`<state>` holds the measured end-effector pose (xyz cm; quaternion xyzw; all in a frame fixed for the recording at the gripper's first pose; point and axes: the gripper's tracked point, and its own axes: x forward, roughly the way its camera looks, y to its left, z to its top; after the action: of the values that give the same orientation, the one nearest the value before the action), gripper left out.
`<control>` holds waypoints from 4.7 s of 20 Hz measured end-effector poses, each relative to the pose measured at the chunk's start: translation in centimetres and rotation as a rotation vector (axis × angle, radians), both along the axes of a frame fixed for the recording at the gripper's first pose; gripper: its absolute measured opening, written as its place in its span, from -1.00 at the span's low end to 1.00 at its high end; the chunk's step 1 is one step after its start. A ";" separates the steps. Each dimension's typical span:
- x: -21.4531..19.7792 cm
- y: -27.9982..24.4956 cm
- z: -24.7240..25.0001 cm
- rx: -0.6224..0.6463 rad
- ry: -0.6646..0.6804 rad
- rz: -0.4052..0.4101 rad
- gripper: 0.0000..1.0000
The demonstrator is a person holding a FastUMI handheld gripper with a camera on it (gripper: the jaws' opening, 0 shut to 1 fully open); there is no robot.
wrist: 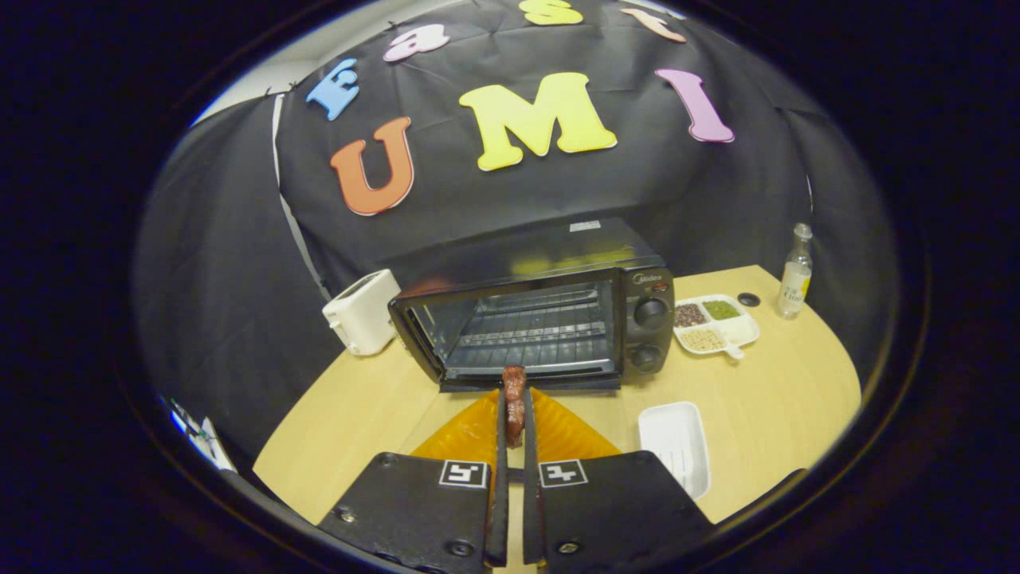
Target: Open the toaster oven, put the food inside, and close the toaster oven door.
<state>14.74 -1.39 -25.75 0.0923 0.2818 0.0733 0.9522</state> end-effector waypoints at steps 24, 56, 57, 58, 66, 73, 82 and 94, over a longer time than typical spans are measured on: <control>18.0 -2.6 -6.2 0.676 -0.149 -0.361 -0.80; 0.3 0.1 1.0 -0.227 -0.170 -0.179 0.98; -0.7 0.3 1.0 -0.236 -0.165 -0.174 0.98; -1.8 0.7 0.7 -0.252 -0.152 -0.161 0.97; -6.8 2.0 -5.1 -0.292 -0.042 -0.150 0.98; -7.1 2.9 -11.8 -0.279 0.103 -0.137 0.98; -5.7 2.2 -14.7 -0.303 0.140 -0.153 0.98; -5.0 3.3 -11.9 -0.309 0.039 -0.172 0.98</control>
<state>9.77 1.88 -37.68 -0.0301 0.2990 -0.0546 0.9522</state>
